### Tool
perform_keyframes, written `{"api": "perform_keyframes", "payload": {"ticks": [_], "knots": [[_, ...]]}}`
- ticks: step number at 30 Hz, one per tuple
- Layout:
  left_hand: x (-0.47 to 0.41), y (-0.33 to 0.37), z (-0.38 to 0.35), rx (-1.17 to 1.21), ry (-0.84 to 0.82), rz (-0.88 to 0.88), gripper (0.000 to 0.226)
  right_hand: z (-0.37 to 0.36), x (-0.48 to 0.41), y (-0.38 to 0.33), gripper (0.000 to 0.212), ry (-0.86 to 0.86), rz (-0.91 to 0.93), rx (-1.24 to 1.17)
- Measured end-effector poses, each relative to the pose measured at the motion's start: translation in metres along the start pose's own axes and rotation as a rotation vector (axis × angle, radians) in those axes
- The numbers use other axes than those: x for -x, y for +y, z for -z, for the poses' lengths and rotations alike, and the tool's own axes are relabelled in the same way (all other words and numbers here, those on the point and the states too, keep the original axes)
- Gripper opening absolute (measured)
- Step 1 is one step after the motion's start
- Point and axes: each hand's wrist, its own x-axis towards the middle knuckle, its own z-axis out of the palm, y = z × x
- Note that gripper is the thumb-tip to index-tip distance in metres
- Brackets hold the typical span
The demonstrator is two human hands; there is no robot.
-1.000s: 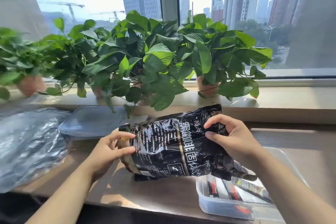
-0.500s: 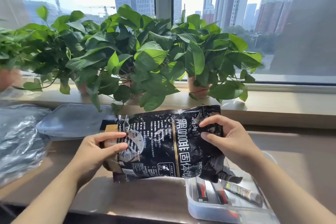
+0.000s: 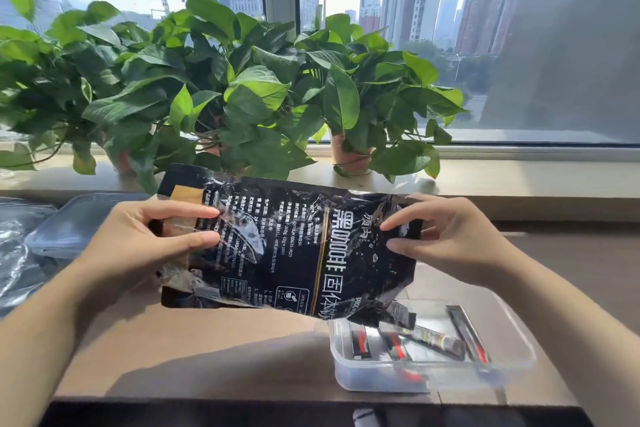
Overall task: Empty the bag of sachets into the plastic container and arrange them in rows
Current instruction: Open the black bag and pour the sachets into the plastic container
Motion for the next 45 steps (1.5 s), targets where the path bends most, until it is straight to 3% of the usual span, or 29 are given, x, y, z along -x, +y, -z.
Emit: {"api": "perform_keyframes", "payload": {"ticks": [6, 14, 23, 32, 45], "knots": [[0.001, 0.018, -0.007, -0.112, -0.019, -0.010, 0.036, -0.001, 0.008, 0.004, 0.027, 0.037, 0.017, 0.080], [-0.001, 0.027, -0.007, -0.313, -0.016, -0.151, 0.037, 0.000, 0.011, -0.003, 0.025, 0.038, 0.000, 0.230], [-0.004, 0.028, -0.004, -0.328, 0.027, -0.168, 0.044, 0.002, 0.016, -0.006, 0.023, 0.031, 0.005, 0.157], [-0.012, 0.030, 0.004, -0.446, 0.038, -0.214, 0.063, -0.001, 0.019, -0.010, 0.022, 0.108, 0.021, 0.275], [-0.014, 0.025, 0.010, -0.485, 0.073, -0.222, 0.065, -0.006, 0.013, -0.019, 0.021, 0.106, 0.013, 0.319]]}}
